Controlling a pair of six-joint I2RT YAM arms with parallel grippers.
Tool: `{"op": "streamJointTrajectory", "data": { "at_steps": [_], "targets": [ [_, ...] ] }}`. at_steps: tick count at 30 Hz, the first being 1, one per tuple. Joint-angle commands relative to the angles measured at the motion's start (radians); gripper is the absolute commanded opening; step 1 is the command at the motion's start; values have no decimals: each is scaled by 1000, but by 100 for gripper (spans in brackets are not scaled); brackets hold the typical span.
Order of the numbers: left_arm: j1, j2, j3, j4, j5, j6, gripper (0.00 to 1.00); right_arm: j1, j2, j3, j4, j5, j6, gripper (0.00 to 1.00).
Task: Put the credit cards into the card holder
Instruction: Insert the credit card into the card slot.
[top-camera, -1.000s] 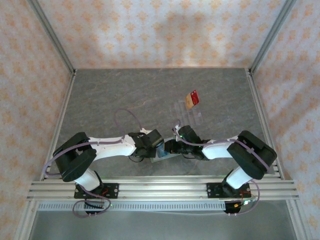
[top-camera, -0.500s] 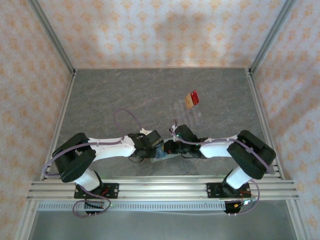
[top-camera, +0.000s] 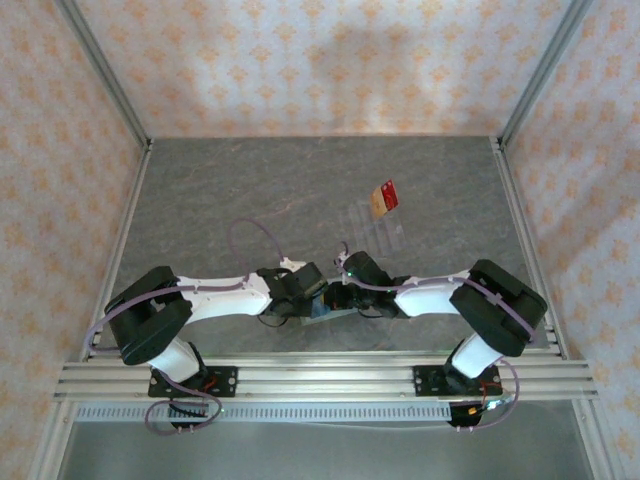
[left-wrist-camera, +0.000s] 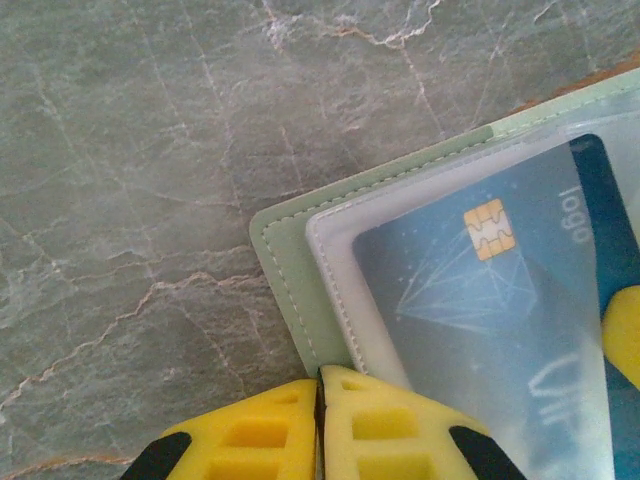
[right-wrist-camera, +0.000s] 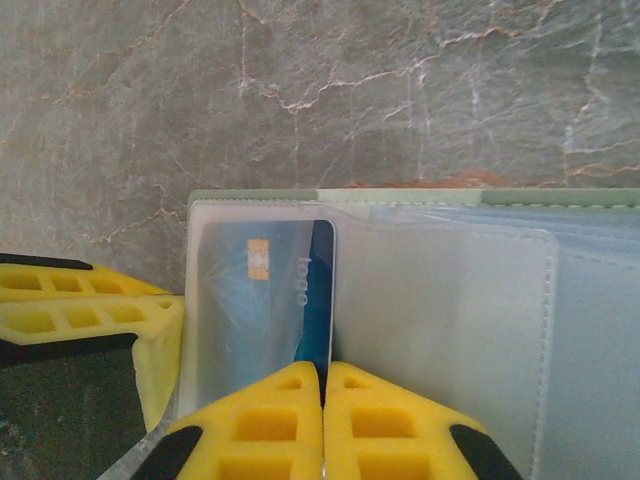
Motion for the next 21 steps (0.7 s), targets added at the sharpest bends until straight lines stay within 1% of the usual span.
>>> {"op": "streamJointTrajectory", "data": {
  "at_steps": [1,4,9,18,21],
  "targets": [
    [-7,74,-45,48,7,-22,9,37,32,0,-51,21,6,13],
    [-9,75,-47,48,4,-26,9,51,24,-3,-52,45,4,25],
    [-8,67,-49,36,-5,-34,8,55,-24,-2,-103,90,-10,35],
    [-8,-6,-76,6,-9,-58,9,51,-106,88,-346,190,-37,41],
    [-9,-23,-71,-22,-16,-69,8,51,-122,109,-379,196,-46,41]
  ]
}}
